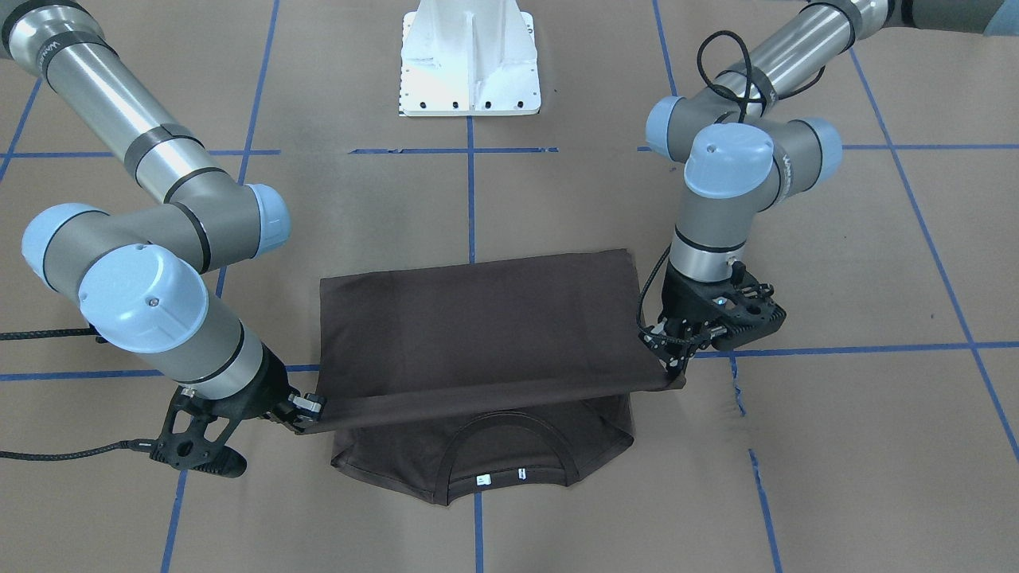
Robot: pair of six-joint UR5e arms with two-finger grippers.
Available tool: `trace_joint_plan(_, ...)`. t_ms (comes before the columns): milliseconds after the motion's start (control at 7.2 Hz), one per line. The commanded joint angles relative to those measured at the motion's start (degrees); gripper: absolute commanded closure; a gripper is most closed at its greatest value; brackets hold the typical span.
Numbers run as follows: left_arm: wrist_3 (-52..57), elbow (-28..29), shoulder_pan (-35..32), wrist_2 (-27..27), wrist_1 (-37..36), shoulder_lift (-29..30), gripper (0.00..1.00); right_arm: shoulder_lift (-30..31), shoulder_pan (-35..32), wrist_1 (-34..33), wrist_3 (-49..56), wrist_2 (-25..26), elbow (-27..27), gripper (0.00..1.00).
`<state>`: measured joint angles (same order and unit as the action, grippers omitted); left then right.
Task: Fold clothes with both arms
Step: 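Lay the hem down near the collar and open both grippers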
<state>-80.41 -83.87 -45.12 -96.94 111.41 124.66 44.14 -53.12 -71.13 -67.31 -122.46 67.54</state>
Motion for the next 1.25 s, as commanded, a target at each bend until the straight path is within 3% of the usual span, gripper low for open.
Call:
trace_joint_plan(0,-0.19,0.11,-0.05,0.00,0.47,0.75,1.00,-0.20,0.12,0.11,-0.19,-0.76,0.93,1.00)
trace_joint_plan(139,-0.19,0.11,-0.05,0.00,0.47,0.76,0.99,-0.02,0.21,0.02,-0.19,-0.76,1.28,1.00)
trace_joint_plan(278,-0.27,0.11,-0.05,0.00,0.47,1.02,0.39,0.15,0.21,0.11,0.24,-0.68,1.37,0.76)
trace_joint_plan(417,-0.80,0.11,-0.05,0.00,0.38,1.11,0.00,0.68,0.21,0.37,0.68,-0.59,1.63,0.01)
trace_joint_plan(833,-0.63,-1.11,-0.14,-2.89,-0.49,1.46,0.00,6.89,0.47,0.11,-1.42,-0.76,11.08,0.00)
trace_joint_plan(1111,-0.71,-5.84,-0.49,-2.99,-1.89,-0.11,0.00,18.47,7.46,0.37,-8.42,4.21,24.59,0.00)
